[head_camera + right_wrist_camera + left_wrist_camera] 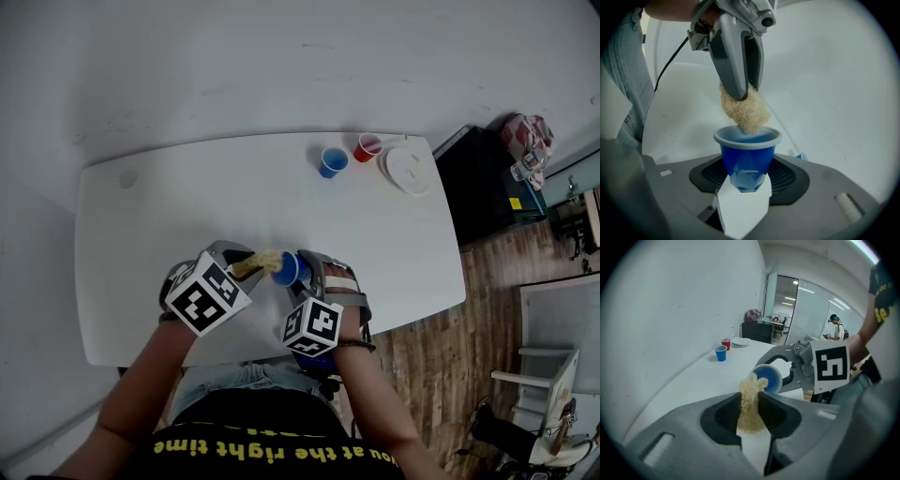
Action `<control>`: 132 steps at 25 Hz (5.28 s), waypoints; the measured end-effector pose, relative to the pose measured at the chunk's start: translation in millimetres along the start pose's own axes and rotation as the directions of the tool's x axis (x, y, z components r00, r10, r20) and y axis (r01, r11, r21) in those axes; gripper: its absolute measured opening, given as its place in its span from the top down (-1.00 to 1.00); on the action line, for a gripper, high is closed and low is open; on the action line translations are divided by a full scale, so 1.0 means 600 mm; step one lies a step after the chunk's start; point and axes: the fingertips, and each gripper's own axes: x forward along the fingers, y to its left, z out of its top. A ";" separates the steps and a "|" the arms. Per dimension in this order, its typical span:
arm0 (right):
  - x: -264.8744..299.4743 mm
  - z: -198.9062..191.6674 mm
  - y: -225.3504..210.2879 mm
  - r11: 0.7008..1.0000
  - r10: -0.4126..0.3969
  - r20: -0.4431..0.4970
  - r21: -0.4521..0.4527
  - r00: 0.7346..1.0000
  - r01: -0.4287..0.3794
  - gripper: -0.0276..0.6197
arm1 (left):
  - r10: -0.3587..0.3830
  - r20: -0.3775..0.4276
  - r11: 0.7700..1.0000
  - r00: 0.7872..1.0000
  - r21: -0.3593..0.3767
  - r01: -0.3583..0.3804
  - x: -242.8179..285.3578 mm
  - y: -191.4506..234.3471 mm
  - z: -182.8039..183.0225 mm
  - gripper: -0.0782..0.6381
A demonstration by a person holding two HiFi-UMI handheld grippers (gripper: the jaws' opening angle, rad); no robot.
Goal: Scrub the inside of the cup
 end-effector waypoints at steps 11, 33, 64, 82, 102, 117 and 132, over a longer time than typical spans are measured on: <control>0.001 -0.020 -0.021 0.989 0.001 0.035 0.150 0.999 -0.006 0.10 | 0.007 0.045 0.999 0.999 -0.044 -0.005 -0.004 0.001 -0.012 0.47; -0.001 -0.082 -0.031 0.888 -0.028 0.165 0.457 0.986 -0.051 0.10 | 0.038 0.106 0.995 0.994 -0.095 -0.028 0.004 0.003 -0.031 0.47; 0.000 -0.110 -0.027 0.779 -0.059 0.378 0.596 0.924 -0.194 0.10 | 0.026 0.038 0.975 0.999 -0.222 -0.017 0.059 0.017 -0.094 0.47; 0.023 -0.119 -0.004 0.732 -0.048 0.470 0.617 0.881 -0.289 0.09 | 0.062 -0.003 0.970 0.998 -0.234 -0.060 0.089 0.031 -0.143 0.47; 0.046 -0.125 0.013 0.736 -0.050 0.483 0.609 0.874 -0.295 0.09 | 0.046 -0.016 0.977 0.999 -0.207 -0.048 0.109 0.012 -0.135 0.46; 0.052 -0.118 0.036 0.795 0.010 0.467 0.532 0.884 -0.291 0.06 | 0.048 -0.061 0.985 0.997 -0.165 -0.057 0.130 0.010 -0.137 0.42; 0.052 -0.127 0.053 0.796 0.063 0.434 0.521 0.899 -0.308 -0.12 | 0.005 -0.093 0.991 0.996 -0.129 -0.017 0.138 -0.001 -0.140 0.34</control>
